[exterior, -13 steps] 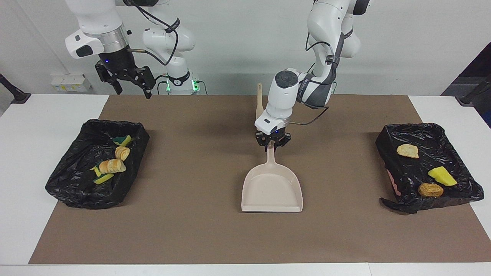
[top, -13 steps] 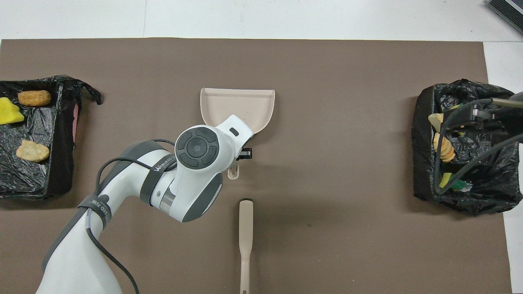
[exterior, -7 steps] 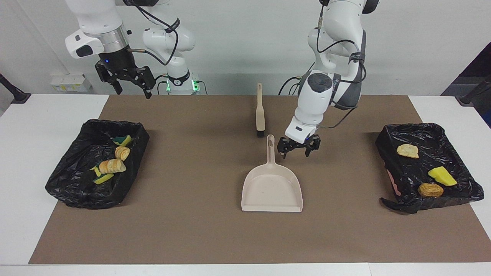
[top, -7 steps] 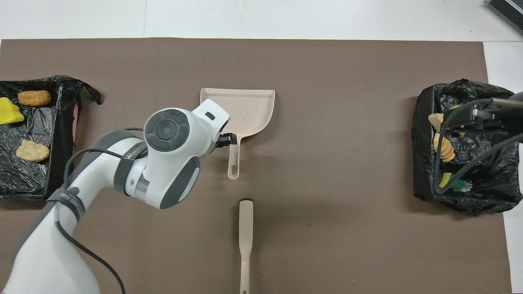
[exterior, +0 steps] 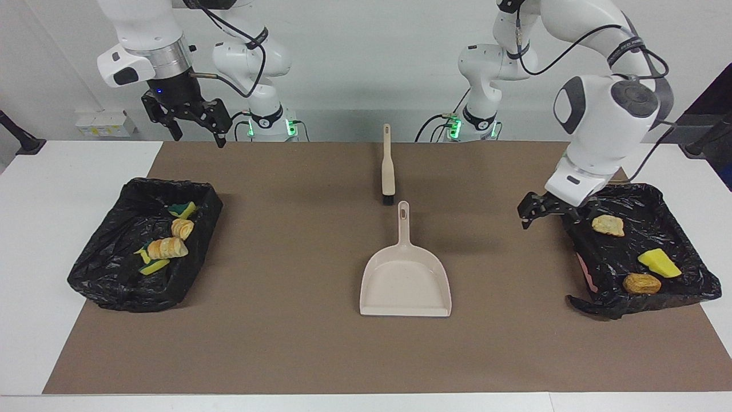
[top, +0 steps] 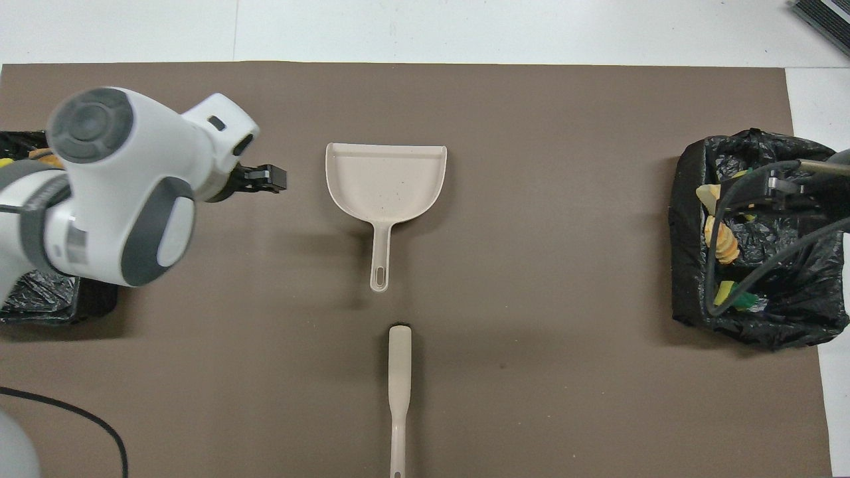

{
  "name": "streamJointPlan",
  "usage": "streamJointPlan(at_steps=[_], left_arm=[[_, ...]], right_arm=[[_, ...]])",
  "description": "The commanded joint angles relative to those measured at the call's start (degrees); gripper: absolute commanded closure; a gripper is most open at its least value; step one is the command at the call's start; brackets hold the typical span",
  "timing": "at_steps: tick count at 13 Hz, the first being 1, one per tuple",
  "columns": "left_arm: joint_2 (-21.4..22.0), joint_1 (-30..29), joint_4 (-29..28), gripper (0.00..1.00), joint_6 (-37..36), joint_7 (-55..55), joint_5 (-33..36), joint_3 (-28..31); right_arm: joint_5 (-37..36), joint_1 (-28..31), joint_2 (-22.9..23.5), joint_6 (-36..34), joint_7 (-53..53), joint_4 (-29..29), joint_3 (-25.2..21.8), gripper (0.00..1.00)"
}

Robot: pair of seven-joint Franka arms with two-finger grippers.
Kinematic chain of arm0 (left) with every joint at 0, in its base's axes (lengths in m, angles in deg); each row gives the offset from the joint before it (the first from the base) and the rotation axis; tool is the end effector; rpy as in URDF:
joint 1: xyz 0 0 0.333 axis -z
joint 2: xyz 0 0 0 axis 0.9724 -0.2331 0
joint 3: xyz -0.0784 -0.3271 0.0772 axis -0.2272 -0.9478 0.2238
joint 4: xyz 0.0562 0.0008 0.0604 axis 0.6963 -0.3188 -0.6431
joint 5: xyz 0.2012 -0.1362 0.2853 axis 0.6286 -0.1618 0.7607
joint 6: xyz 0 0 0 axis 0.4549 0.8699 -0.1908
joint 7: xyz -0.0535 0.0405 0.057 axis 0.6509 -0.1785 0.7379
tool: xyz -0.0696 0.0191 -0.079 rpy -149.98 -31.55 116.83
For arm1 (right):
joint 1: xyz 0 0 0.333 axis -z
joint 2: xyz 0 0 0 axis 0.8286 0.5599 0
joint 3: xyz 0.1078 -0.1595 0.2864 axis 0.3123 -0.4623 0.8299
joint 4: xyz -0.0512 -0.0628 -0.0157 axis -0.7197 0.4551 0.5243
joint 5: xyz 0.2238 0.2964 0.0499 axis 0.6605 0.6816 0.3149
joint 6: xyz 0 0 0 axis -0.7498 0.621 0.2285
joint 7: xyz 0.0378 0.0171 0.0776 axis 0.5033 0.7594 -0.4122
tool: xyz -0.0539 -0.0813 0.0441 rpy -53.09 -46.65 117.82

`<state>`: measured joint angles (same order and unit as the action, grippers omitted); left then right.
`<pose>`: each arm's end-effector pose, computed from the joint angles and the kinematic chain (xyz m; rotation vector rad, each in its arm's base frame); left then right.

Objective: Sweep and dump trash in bin

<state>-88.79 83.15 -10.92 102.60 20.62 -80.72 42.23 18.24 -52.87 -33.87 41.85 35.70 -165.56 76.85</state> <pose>0.6149 -0.0624 0.5542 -3.1323 0.2143 -0.0669 0.5281 0.0317 0.6911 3.1045 -0.3330 0.0440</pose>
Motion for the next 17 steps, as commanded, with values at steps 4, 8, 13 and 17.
streamJointPlan(at_steps=[4,8,13,17], left_arm=[[8.3,-6.2,1.2,0.00,-12.4,-9.0,-1.5,-0.1],[13.8,-6.1,-3.0,0.00,-12.1,-7.1,-1.4,0.0],[14.9,-6.2,-1.4,0.00,-15.3,-7.3,-1.2,0.2],[14.5,-6.2,1.0,0.00,-17.8,-7.4,-1.2,0.1]], right_arm=[[0.4,0.3,0.3,-0.5,1.4,0.8,0.2,0.00],[0.4,0.4,0.4,-0.4,1.4,0.8,0.2,0.00],[0.4,0.4,0.4,-0.3,1.4,0.8,0.2,0.00],[0.5,0.4,0.4,-0.3,1.4,0.8,0.2,0.00]])
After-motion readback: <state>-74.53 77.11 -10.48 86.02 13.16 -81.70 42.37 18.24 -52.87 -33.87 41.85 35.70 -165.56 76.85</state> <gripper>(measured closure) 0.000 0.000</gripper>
